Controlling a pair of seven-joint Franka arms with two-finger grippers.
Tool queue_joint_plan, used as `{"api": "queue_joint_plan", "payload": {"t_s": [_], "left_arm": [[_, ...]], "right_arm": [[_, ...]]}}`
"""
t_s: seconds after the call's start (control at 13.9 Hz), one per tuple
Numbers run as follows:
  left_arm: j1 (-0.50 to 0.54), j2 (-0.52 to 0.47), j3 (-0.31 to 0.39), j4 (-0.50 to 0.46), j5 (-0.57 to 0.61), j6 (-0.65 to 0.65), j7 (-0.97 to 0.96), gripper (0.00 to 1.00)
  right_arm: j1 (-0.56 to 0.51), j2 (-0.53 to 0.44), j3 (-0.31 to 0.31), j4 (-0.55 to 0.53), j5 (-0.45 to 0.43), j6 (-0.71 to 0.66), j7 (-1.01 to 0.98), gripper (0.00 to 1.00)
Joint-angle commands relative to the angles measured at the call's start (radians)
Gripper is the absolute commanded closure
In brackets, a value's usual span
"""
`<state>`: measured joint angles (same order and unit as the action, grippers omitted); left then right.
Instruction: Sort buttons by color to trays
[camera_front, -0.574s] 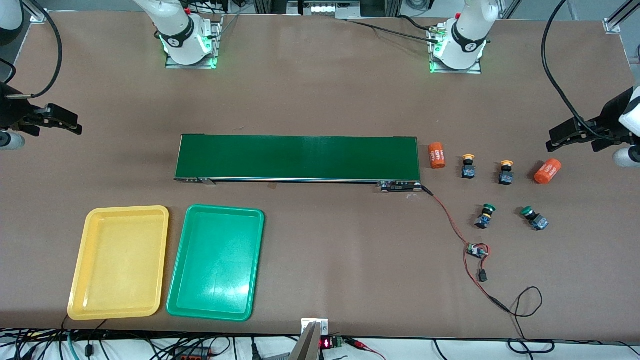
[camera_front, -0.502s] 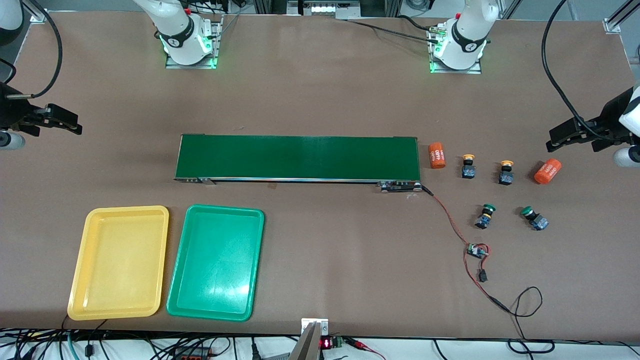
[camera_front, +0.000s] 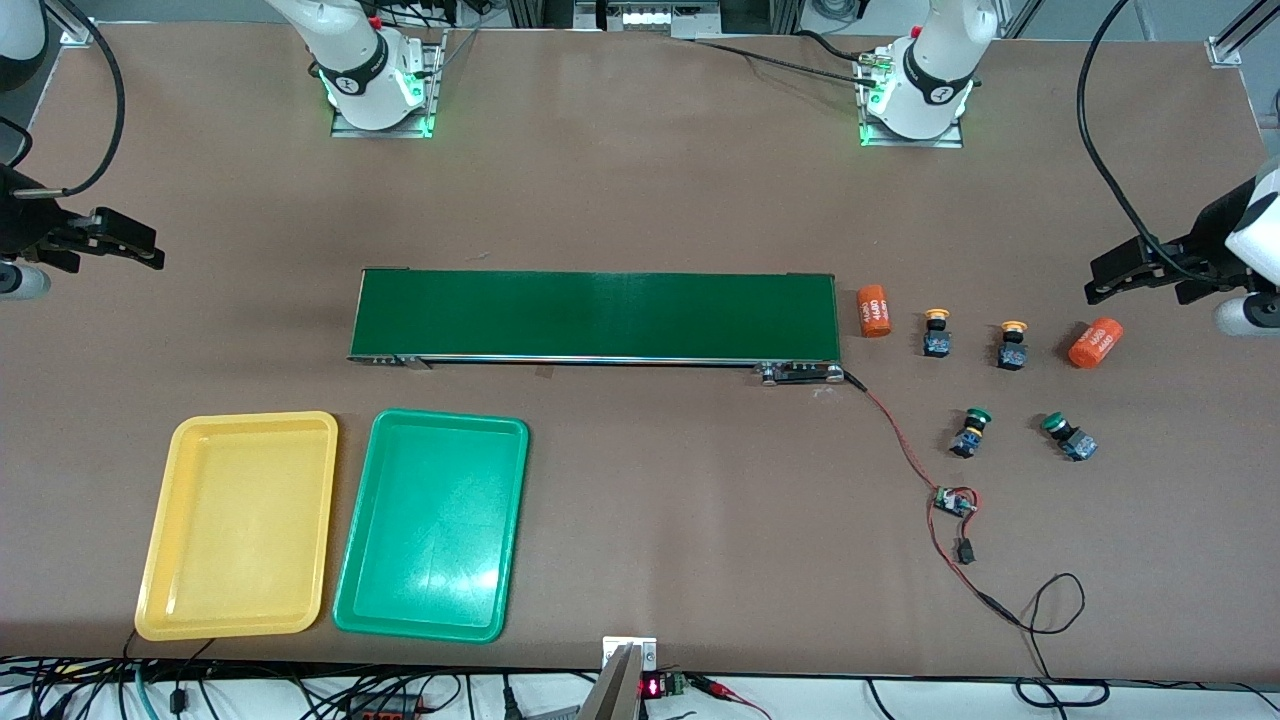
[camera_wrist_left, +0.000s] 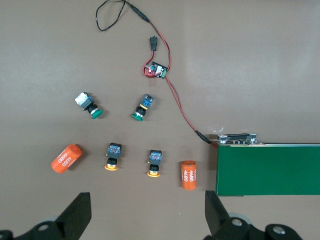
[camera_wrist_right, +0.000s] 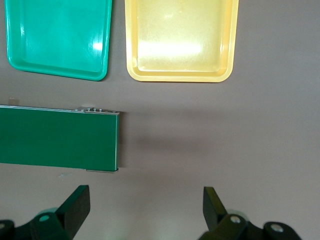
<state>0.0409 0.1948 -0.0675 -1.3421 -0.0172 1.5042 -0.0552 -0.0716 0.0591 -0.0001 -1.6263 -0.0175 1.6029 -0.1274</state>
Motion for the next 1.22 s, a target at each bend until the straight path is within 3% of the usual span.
{"api": "queue_joint_plan", "payload": {"t_s": [0.0, 0.22, 0.36, 0.72, 0.86, 1.15], "left_arm": [[0.0, 0.058, 0.003, 0.018, -0.001, -0.012, -0.008, 0.0], [-0.087, 0.197, 0.005, 0.004, 0.132, 0.016, -0.012, 0.0], [-0.076, 0.251, 0.005, -0.014, 0.148, 0.086, -0.003, 0.0], [0.003, 0.274, -0.02, -0.244, 0.138, 0.397, 0.023, 0.0], [0.039, 0.323, -0.063, -0.249, 0.138, 0.432, 0.037, 0.0], [0.059, 0.443, -0.089, -0.249, 0.143, 0.511, 0.165, 0.0]], "right_arm": [[0.0, -0.01, 0.005, -0.003, 0.002, 0.0, 0.005, 0.0], [0.003, -0.01, 0.008, -0.003, 0.004, 0.0, 0.006, 0.0], [0.004, -0.01, 0.012, -0.004, 0.005, 0.0, 0.006, 0.0], [0.05, -0.01, 0.015, -0.003, 0.007, 0.002, 0.099, 0.0], [0.102, -0.008, 0.017, -0.003, 0.011, 0.002, 0.173, 0.0], [0.182, 0.036, 0.015, -0.006, 0.125, 0.015, 0.233, 0.0]]}}
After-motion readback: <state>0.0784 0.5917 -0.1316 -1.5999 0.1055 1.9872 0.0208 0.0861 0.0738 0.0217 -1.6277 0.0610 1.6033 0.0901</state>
